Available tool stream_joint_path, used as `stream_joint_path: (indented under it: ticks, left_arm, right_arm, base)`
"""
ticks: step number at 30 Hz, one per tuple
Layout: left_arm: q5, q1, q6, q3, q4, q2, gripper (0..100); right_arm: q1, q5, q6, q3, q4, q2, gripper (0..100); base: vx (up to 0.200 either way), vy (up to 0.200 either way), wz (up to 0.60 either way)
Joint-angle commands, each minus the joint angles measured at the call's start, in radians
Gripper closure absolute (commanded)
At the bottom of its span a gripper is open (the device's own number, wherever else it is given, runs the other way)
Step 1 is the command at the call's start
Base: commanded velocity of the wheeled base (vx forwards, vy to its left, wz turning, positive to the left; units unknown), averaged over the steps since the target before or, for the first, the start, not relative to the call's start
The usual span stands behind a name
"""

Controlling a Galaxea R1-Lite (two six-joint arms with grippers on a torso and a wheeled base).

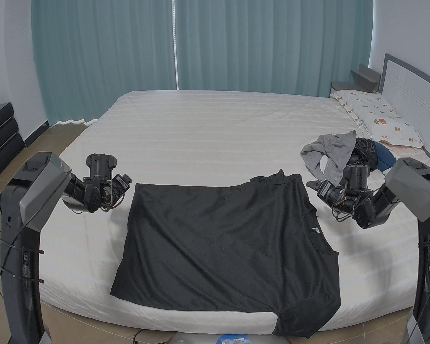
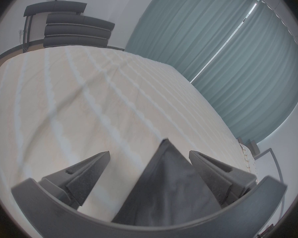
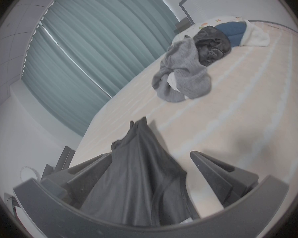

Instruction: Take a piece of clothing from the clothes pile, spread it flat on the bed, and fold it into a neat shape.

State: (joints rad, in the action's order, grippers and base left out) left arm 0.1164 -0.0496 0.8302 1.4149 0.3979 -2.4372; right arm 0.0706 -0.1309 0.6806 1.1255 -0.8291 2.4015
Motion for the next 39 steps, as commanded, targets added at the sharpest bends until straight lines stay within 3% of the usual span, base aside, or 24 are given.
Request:
stream_joint_path:
  ticks: [1,7,13,15,19,28,39]
  left_arm:
    - [-0.11,-0.069,0.079,-0.51,0.141,0.348,0]
    - [-0.124,-0.096,0.122,-0.728,0.277,0.386,0]
    - [-0.207,-0.098,0.15,-0.895,0.432,0.374,0]
    - [-0.225,-0.098,0.148,-0.922,0.453,0.359,0]
    - [-0.245,-0.098,0.147,-0.942,0.496,0.334,0]
    - [-0.247,-0.098,0.153,-0.95,0.512,0.339,0]
    - [-0.241,-0.113,0.167,-0.962,0.509,0.346,0]
  right_arm:
    - [0.067,-0.092,0.037,-0.541,-0.085,-0.407,0]
    - [0.097,-0.096,0.085,-0.679,-0.088,-0.458,0]
    - [0.086,-0.197,0.129,-0.764,-0.186,-0.39,0]
    - [0.084,-0.202,0.134,-0.78,-0.234,-0.37,0]
    - [0.083,-0.208,0.158,-0.808,-0.309,-0.364,0]
    - [0.067,-0.21,0.186,-0.805,-0.321,-0.347,0]
    - [0.07,-0.208,0.181,-0.808,-0.321,-0.347,0]
  base:
    - [0.0,0.0,0.0]
    - [-0.1,0.0,0.0]
    - [-0.2,0.0,0.0]
    - [-0.2,0.0,0.0]
    - [-0.05,0.0,0.0]
    - [0.0,0.0,0.0]
    - [0.0,-0.2,0.0]
